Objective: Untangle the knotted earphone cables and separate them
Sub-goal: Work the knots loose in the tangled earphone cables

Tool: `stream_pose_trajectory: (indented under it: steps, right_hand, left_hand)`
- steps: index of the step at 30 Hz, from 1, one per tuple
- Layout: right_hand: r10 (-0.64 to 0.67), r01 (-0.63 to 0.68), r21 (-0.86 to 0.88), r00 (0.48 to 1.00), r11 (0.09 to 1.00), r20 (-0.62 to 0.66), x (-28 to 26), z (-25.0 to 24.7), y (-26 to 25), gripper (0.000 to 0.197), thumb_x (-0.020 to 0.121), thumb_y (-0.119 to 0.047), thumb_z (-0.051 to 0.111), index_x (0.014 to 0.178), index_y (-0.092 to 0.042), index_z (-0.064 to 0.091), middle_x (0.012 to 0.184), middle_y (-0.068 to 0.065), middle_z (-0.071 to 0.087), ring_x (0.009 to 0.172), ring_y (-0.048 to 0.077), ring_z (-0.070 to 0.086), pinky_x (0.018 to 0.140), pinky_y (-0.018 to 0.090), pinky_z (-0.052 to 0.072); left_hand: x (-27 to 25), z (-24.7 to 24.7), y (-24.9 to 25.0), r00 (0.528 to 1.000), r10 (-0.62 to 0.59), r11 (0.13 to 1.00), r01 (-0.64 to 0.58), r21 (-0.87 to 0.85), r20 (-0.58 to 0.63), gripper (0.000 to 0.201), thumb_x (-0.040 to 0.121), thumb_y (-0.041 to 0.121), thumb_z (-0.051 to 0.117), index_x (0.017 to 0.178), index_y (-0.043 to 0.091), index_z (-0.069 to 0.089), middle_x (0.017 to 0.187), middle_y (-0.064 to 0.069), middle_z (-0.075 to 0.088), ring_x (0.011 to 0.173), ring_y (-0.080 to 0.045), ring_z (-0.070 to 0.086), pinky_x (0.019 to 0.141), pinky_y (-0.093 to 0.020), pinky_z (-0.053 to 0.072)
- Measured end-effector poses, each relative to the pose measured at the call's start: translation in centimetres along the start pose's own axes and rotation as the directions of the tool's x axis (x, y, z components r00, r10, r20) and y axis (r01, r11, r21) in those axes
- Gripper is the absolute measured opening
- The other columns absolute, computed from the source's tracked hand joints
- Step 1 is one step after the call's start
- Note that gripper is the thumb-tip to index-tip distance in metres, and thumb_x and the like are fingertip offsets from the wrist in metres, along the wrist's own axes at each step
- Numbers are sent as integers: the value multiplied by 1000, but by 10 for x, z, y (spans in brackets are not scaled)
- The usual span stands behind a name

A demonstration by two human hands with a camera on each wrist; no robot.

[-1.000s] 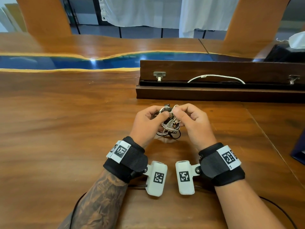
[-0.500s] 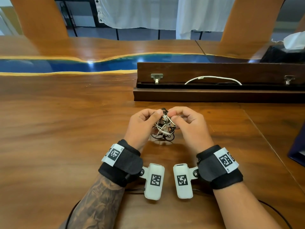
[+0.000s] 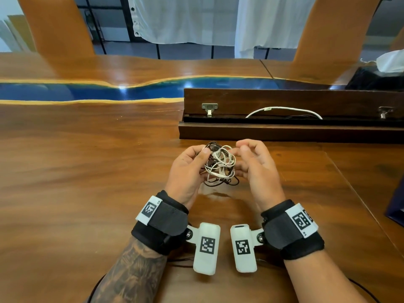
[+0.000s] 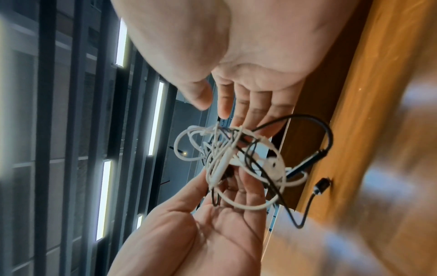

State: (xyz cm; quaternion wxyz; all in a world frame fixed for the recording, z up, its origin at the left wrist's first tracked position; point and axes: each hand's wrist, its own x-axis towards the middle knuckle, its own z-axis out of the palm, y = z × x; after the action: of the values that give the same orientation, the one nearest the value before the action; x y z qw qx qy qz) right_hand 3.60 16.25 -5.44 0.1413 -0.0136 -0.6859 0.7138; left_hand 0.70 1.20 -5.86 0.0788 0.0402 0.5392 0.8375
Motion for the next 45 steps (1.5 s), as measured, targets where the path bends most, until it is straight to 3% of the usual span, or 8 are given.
stream_pose_trajectory:
  steps: [10, 16, 21, 25, 30, 35, 41, 45]
  right_hand:
    - [-49, 61, -260, 998, 964, 50, -2, 1, 9, 12, 91, -15, 69, 95, -26, 69, 122, -8, 63, 110, 6, 60, 91, 31, 52]
    - [-14, 30, -148, 994, 989, 108, -3, 1, 5, 12, 102, -14, 57, 100, -8, 68, 94, 5, 75, 83, 11, 70, 68, 20, 54]
    - [-56, 91, -174, 978, 980, 200, -3, -1, 4, 24, 94, -8, 68, 113, -20, 60, 103, 1, 77, 96, 21, 72, 89, 52, 57]
    - [-126, 160, -174, 974, 972, 188, -3, 0, 2, 27, 92, -3, 69, 112, -19, 65, 99, 1, 75, 92, 30, 68, 84, 60, 54]
    - [-195, 206, -182, 978, 962, 80, -3, -2, 0, 23, 88, 0, 71, 100, -20, 67, 95, 1, 71, 87, 28, 64, 79, 49, 56]
    - [-225, 222, -220, 974, 950, 13, 0, -5, -1, 24, 86, 1, 71, 92, -22, 67, 89, 3, 70, 81, 27, 63, 71, 41, 54]
    - [-250, 275, -262, 960, 925, 124, -2, -8, -1, 23, 88, 2, 72, 102, -15, 74, 94, -7, 72, 89, 5, 66, 76, 14, 50]
    - [-203, 225, -227, 972, 947, 116, -2, -6, -3, 25, 91, -4, 70, 110, -19, 69, 95, -3, 73, 91, 12, 69, 77, 27, 57]
  left_hand:
    - [1, -2, 4, 999, 23, 999, -22, -43, 26, 20, 100, -5, 43, 100, 8, 57, 90, -12, 67, 78, -19, 64, 70, -32, 56]
    - [0, -2, 4, 997, 45, 997, -40, -71, 63, 18, 101, -4, 44, 102, 7, 57, 99, -18, 69, 90, -28, 65, 78, -37, 55]
    - [2, 0, 2, 995, 99, 995, -98, -26, 20, 17, 97, -3, 54, 100, 8, 66, 101, -13, 69, 83, -18, 67, 69, -28, 56]
    - [1, 1, 0, 975, 221, 952, -212, 221, -15, 23, 96, -3, 58, 100, 15, 72, 98, -4, 73, 88, -15, 67, 75, -29, 55]
    - [2, -3, 6, 987, 149, 942, -125, 311, -54, 33, 94, 11, 61, 125, 22, 65, 118, -3, 66, 102, -21, 67, 77, -32, 56]
    - [0, -2, 8, 973, 183, 909, -112, 401, -143, 41, 83, 46, 62, 121, 31, 64, 114, 7, 65, 93, -17, 62, 73, -27, 48]
    - [-5, 2, 3, 991, 124, 878, -135, 459, 56, 21, 91, 16, 72, 110, 22, 67, 105, 1, 70, 87, -16, 69, 64, -29, 57]
    - [-3, 0, 2, 987, 160, 921, -147, 360, -8, 23, 91, -2, 66, 108, 14, 67, 106, -8, 71, 83, -14, 70, 66, -32, 60]
